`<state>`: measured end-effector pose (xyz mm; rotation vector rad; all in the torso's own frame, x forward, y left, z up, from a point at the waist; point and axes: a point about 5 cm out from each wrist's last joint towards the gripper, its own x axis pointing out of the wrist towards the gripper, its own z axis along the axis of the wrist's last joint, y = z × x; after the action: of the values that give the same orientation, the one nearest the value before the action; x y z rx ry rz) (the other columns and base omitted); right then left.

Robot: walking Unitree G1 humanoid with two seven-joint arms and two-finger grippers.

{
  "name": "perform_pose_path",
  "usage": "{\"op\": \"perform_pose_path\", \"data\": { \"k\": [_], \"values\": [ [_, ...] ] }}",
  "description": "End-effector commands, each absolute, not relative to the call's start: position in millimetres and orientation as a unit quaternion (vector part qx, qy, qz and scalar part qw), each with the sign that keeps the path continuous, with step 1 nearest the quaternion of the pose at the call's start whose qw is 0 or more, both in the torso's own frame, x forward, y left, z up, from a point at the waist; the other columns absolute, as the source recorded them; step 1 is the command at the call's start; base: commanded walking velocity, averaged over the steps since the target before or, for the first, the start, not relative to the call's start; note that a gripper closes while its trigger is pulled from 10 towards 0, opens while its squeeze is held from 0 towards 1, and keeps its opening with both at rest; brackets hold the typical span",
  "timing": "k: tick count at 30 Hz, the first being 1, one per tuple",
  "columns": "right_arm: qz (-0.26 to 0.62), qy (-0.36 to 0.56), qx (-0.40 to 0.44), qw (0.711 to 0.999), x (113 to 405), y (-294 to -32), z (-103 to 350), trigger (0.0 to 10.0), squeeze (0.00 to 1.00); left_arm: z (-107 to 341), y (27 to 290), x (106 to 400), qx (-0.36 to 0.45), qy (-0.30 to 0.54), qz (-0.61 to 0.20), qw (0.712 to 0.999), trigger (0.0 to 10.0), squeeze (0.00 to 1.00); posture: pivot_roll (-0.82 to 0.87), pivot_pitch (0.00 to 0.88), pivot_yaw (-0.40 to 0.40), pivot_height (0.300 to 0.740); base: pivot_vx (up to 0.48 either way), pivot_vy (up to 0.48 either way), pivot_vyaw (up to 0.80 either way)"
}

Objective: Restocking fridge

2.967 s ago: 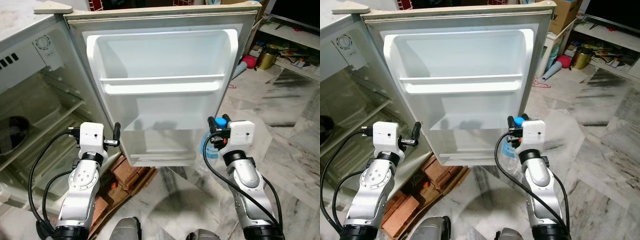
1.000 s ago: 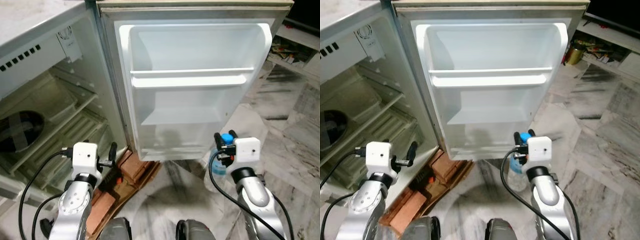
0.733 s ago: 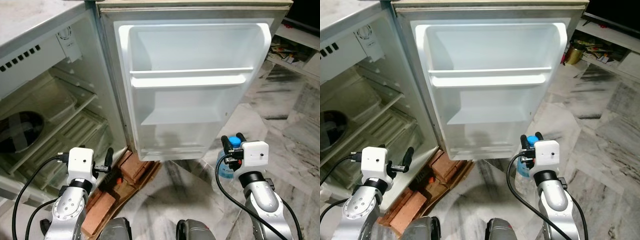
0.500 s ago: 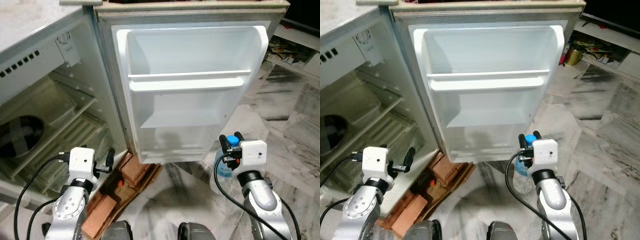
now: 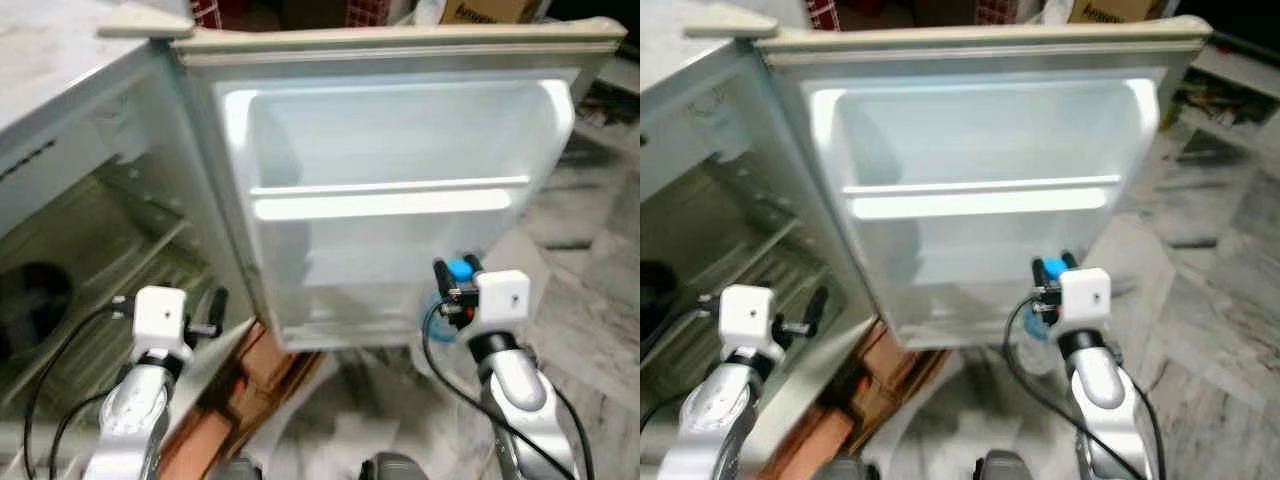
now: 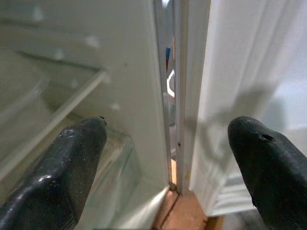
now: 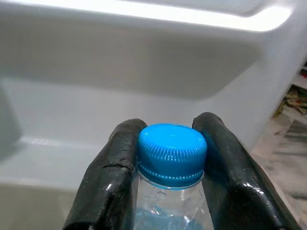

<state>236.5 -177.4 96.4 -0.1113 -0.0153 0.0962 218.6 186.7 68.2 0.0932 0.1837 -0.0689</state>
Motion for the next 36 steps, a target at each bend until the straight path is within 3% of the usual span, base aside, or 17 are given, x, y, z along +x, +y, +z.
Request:
{"op": "perform_pose_path", "data": {
  "k": [1,16,23,29,36],
  "values": [
    [0.035,-0.009,-0.064,0.997,233.3,-186.4,97.5,10.0,0.00,69.6,180.6,220.0,0.040,0.088,-0.044,0.994,10.0,0.00,0.02,0.107,-0.004,0.740,0.334,0.000,0.00],
    [0.054,-0.007,-0.053,0.997,232.1,-180.7,96.5,10.0,0.00,70.4,183.9,217.7,0.051,0.088,-0.025,0.994,10.0,0.00,0.03,0.119,-0.003,0.740,0.022,0.000,0.00],
    [0.166,-0.001,0.016,0.986,223.8,-150.2,100.1,10.0,0.00,74.0,187.4,217.9,0.065,0.079,-0.015,0.995,10.0,0.00,0.03,0.125,0.001,0.740,0.000,0.000,0.00],
    [0.164,0.003,0.014,0.986,224.9,-152.4,99.2,10.0,0.00,74.5,186.9,218.0,0.066,0.078,-0.015,0.995,10.0,0.00,0.03,0.127,0.002,0.740,0.000,0.000,0.00],
    [0.155,0.003,0.004,0.988,226.2,-156.1,99.6,10.0,0.00,74.5,186.0,218.6,0.065,0.079,-0.018,0.995,10.0,0.00,0.03,0.129,0.001,0.695,0.000,0.000,0.00]
  ]
}}
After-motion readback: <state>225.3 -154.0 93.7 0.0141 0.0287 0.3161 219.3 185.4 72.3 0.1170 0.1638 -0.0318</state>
